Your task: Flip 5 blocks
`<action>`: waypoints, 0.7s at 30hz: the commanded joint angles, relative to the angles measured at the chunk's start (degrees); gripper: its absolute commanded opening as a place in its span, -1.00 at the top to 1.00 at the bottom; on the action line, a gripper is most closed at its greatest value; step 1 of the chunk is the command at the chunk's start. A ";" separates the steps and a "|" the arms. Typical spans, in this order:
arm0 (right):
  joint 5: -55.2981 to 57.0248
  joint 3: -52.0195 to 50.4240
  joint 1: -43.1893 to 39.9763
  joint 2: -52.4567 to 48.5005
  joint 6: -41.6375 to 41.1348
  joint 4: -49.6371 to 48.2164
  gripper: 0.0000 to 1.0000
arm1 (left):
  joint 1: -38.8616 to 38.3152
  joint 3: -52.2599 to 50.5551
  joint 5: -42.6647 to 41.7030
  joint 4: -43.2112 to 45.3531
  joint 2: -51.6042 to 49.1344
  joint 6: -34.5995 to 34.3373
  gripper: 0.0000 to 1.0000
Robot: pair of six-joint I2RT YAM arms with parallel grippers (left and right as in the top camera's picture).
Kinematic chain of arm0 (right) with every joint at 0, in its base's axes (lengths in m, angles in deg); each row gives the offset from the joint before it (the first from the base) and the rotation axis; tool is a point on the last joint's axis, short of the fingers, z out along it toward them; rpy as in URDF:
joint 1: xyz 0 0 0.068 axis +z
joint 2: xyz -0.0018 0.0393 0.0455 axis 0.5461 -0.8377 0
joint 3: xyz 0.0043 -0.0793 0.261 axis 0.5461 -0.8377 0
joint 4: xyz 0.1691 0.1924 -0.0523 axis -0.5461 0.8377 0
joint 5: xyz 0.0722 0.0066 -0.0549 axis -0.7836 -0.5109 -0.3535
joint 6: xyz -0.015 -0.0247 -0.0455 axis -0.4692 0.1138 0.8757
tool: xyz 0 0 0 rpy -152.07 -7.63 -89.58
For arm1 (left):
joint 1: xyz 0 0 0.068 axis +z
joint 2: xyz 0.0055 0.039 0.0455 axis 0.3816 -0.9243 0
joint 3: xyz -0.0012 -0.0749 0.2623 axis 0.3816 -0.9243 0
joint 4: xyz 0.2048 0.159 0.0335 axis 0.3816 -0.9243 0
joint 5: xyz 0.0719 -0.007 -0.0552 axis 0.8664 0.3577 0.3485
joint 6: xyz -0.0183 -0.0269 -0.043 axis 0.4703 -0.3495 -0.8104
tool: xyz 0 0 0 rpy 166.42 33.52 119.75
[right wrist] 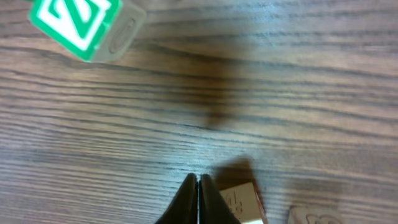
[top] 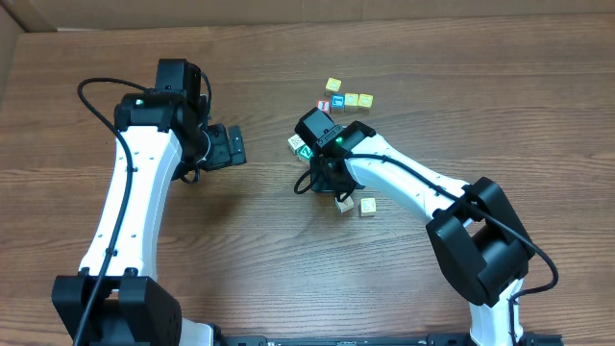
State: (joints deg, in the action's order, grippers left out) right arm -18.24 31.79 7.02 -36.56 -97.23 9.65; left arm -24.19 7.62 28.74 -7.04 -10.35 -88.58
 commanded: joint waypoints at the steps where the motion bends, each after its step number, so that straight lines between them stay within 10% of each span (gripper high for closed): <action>1: 0.57 0.04 0.00 2.49 0.13 0.20 0.92 | 0.24 1.27 0.39 0.09 -0.52 -0.79 -1.00; 21: 0.57 -1.07 0.00 2.49 -0.13 5.60 0.89 | 0.24 1.27 0.37 0.09 -0.52 -0.79 -1.00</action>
State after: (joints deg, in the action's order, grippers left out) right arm -18.21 31.16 7.02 -36.56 -97.30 14.72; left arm -24.19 7.62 28.74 -7.04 -10.35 -88.58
